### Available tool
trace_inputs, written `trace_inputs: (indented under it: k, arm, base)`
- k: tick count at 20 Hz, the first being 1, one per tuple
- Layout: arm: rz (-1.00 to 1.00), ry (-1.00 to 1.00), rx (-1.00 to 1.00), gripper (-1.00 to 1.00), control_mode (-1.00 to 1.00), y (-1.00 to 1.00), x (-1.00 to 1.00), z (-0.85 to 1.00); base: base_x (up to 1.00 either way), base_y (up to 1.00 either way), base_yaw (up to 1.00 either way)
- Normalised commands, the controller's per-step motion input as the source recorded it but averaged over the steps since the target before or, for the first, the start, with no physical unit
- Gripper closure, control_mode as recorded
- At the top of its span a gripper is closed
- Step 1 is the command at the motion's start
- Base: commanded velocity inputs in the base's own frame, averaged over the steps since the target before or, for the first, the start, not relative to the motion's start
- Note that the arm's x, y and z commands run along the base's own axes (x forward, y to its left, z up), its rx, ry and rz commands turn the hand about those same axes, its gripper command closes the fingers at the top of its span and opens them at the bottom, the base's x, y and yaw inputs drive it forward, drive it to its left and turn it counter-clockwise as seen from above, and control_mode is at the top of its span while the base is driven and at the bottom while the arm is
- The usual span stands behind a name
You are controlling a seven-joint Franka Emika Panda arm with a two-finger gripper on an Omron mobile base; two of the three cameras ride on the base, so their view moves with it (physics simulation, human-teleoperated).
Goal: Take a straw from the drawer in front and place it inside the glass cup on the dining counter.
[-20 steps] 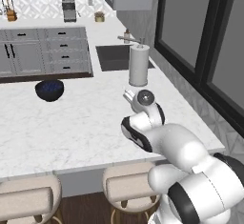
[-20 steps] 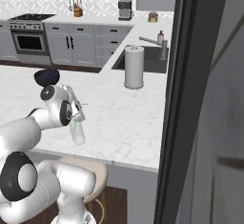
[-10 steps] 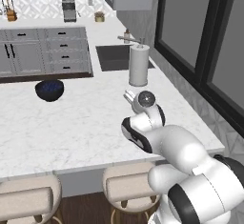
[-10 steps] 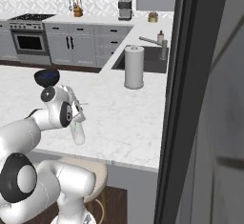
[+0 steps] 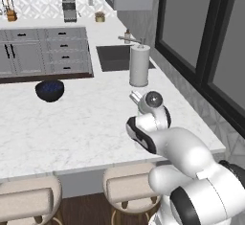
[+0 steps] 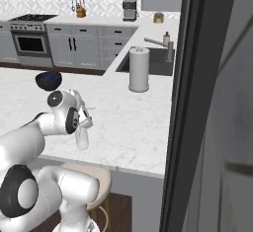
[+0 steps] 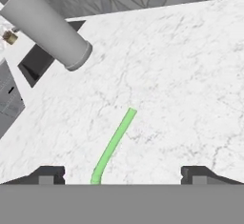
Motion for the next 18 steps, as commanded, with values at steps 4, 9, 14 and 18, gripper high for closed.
trace_inputs:
  k: [4,9,14,18]
  arm:
    - [0.0,0.0,0.07,-1.0,-1.0,-0.06,-0.16,0.17]
    - [0.0,0.0,0.16,-1.0,-1.0,0.0,-0.25,0.46]
    - [0.01,0.01,0.19,-1.0,-1.0,0.01,-0.41,0.65]
    - [0.0,0.07,0.14,-1.0,-1.0,0.03,-0.77,0.72]
  base:
    - [0.0,0.0,0.0]
    - [0.0,0.0,0.0]
    - [0.0,0.0,0.0]
    - [0.0,0.0,0.0]
